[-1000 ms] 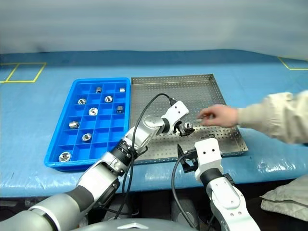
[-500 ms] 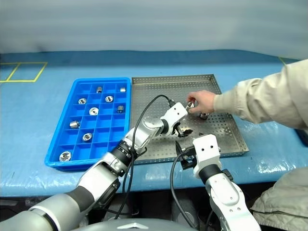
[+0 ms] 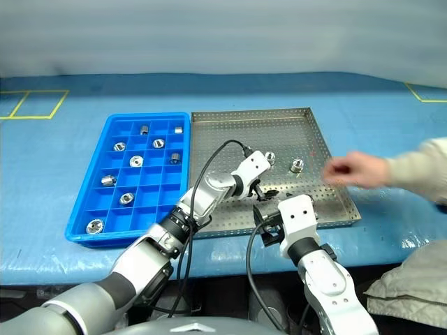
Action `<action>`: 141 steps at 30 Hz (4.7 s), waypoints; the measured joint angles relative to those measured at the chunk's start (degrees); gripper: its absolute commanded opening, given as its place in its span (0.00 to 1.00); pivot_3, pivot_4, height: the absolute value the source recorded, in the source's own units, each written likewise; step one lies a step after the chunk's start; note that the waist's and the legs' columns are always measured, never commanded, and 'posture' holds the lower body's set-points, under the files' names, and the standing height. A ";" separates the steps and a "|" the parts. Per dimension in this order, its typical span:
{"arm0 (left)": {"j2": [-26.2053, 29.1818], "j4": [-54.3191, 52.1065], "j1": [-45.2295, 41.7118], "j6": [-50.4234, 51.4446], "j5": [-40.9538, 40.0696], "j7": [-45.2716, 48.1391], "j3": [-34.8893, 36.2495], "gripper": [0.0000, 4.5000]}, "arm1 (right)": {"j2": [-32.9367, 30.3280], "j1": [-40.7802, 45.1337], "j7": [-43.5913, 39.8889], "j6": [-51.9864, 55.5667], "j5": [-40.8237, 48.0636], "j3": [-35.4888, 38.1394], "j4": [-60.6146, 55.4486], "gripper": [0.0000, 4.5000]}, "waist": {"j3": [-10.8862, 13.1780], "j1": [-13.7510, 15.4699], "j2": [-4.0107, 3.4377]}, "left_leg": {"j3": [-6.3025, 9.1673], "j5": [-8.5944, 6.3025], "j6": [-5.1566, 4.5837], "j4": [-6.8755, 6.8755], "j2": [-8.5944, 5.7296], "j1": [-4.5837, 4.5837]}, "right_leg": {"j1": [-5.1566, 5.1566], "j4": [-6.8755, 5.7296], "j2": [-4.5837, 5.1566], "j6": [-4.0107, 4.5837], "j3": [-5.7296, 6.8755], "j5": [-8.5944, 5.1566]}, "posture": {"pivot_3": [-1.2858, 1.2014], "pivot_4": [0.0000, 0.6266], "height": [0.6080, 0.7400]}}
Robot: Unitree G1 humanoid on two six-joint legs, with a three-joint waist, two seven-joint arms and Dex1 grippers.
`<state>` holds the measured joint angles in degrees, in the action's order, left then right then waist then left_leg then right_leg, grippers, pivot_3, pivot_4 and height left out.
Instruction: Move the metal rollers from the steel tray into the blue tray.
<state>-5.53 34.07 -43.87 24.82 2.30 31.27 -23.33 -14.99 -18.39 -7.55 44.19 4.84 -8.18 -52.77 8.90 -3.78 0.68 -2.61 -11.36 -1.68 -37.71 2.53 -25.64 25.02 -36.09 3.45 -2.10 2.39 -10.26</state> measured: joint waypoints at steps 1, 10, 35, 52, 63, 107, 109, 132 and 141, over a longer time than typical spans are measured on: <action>-0.03 -0.50 -0.01 0.02 -0.06 -0.10 0.33 0.99 | 0.00 0.16 -0.01 0.00 0.00 -0.03 0.20 1.00 | 0.00 0.05 0.00 | 0.00 0.00 0.00 0.00 0.00 0.00 | 0.00 0.00 0.00 0.00 0.00 0.00 | 0.46 0.24 1.00; -1.48 0.62 -7.77 0.62 -1.41 -5.96 7.40 0.99 | 0.02 1.15 0.04 -0.10 -0.04 -0.43 0.57 1.00 | 0.01 0.39 0.02 | 0.01 0.00 -0.01 -0.06 -0.03 -0.01 | -0.03 0.00 -0.01 -0.04 0.00 0.02 | 0.46 0.24 1.00; -3.16 36.21 -20.58 -18.05 -3.50 -15.16 16.54 0.99 | 3.78 2.37 4.15 -1.53 -2.93 -3.15 1.30 1.00 | 0.01 -1.09 0.03 | -0.07 -0.02 -0.04 -0.05 -0.02 0.00 | -0.05 0.04 0.00 -0.09 0.00 0.05 | 0.44 0.24 1.00; 5.09 -21.10 4.47 -7.19 -6.86 -7.67 14.48 0.99 | 14.50 37.50 17.99 -1.96 -8.83 10.38 37.95 1.00 | -0.01 1.69 -0.06 | -0.22 0.10 0.00 0.09 -0.01 0.07 | 0.16 -0.41 -0.30 -0.37 -0.44 0.28 | 0.55 0.24 1.00; 11.40 -45.56 21.78 3.59 -11.37 -4.99 13.72 0.99 | 13.08 45.38 16.07 -9.37 -7.76 12.32 56.92 1.00 | -0.02 4.60 -0.07 | -0.29 0.17 -0.07 -0.21 0.02 0.15 | 0.07 -0.62 -0.29 -0.08 -0.52 0.09 | 0.58 0.24 1.00; 19.63 -59.40 38.65 -0.64 -11.77 -3.47 4.95 1.00 | 13.70 53.72 12.49 -14.31 -3.39 10.29 67.97 0.38 | 0.11 6.24 -0.25 | -0.29 0.21 -0.05 0.11 0.07 0.09 | 0.42 -0.68 -0.34 0.12 -0.59 -0.03 | 0.62 0.24 1.00; 19.29 -59.46 38.98 -1.52 -11.35 -4.82 5.78 1.00 | 14.26 54.97 10.60 -12.80 -3.41 8.15 64.66 0.38 | 0.11 6.42 -0.25 | -0.27 0.21 -0.05 0.13 0.07 0.09 | 0.42 -0.68 -0.35 0.13 -0.56 -0.04 | 0.63 0.24 1.00; 18.17 -72.10 53.81 3.27 -12.34 -17.16 18.56 1.00 | 20.60 62.83 -8.63 -18.14 -2.42 -5.84 75.07 0.38 | 0.12 17.90 -0.24 | -0.23 0.13 0.42 0.78 0.20 -0.10 | 0.49 0.06 -0.42 0.36 0.07 -0.20 | 0.75 0.24 1.00; 17.91 -72.64 53.82 3.99 -12.51 -17.44 17.25 1.00 | 19.69 60.48 -8.69 -18.72 -2.59 -5.68 76.49 0.38 | 0.11 25.03 -0.24 | -0.21 -0.21 0.96 0.74 0.39 -0.18 | 0.61 0.16 -0.51 0.46 0.33 -0.28 | 0.73 0.24 1.00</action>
<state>12.38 -38.57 9.95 28.81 -10.20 13.84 -6.08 4.71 42.09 -16.24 25.47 2.26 -13.86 23.72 9.01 21.25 0.44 -2.82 -11.57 -0.72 -36.96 2.92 -25.82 25.63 -35.93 2.94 -1.64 2.72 -10.54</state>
